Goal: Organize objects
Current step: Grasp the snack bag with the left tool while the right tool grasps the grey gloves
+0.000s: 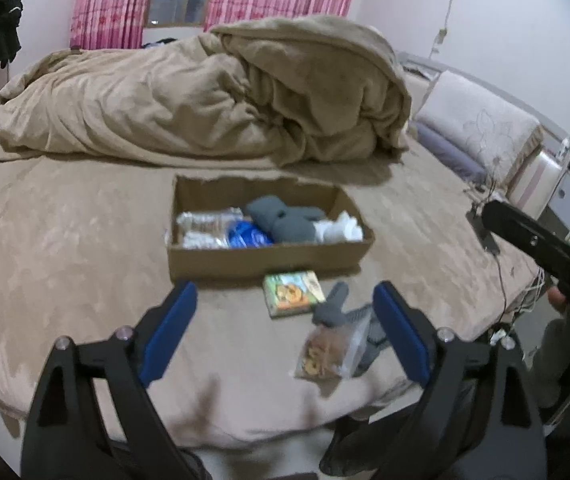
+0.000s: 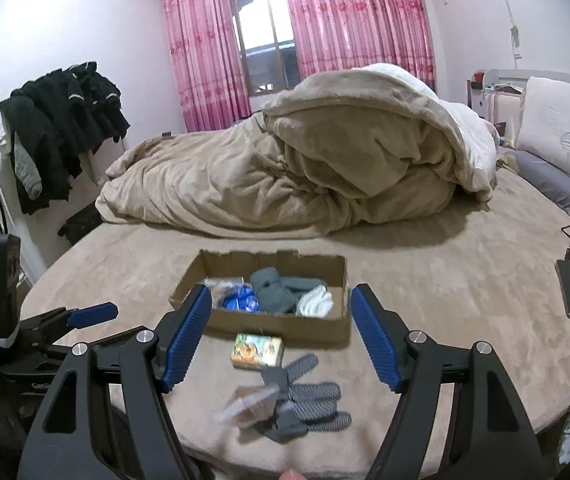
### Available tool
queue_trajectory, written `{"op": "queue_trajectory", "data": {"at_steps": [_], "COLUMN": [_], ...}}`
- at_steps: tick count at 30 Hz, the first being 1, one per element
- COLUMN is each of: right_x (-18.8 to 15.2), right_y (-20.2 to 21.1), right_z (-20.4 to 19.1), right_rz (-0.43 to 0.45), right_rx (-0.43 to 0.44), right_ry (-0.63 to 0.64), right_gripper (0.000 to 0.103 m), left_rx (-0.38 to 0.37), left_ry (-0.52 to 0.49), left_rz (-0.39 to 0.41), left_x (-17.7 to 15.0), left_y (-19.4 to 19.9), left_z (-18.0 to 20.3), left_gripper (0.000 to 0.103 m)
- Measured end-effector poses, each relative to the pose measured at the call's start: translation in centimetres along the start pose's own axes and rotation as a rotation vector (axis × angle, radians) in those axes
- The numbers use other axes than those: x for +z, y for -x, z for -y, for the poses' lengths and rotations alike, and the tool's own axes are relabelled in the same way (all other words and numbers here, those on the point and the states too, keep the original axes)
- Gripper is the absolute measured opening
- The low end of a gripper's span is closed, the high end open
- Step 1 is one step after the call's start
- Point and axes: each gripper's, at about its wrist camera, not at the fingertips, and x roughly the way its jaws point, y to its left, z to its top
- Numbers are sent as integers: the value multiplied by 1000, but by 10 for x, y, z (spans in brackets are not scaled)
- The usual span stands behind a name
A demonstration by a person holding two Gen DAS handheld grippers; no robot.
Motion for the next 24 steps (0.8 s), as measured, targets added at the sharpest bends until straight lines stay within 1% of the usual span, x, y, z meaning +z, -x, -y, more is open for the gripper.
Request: {"op": "queue_trajectory", "data": {"at_steps": [4,9,11,19,24], "right_x": [-14,-28,-33,-50,-58], "right_y": [-3,-4,-4,-15,-27], "right_z": [7,21,27,58,71], "right_rz": [-23,-38,-38,-69,-98], "right_rx": [1,11,19,18,16], "right_ry": [-18,-40,-55,-121,-148], "right_gripper": [75,75,75,75,75], "left_rx": [4,3,-4,12,45], "left_ry": [-1,-3,-15,-60,-106], "left_rz": [-36,-51,-64,-127,-164], "left_x": [-16,-28,-32,-50,-64], "left_y": [-12,-25,-31,-69,-98], "left_z": [13,28,33,54,61], "left_gripper": [91,91,91,91,91]}}
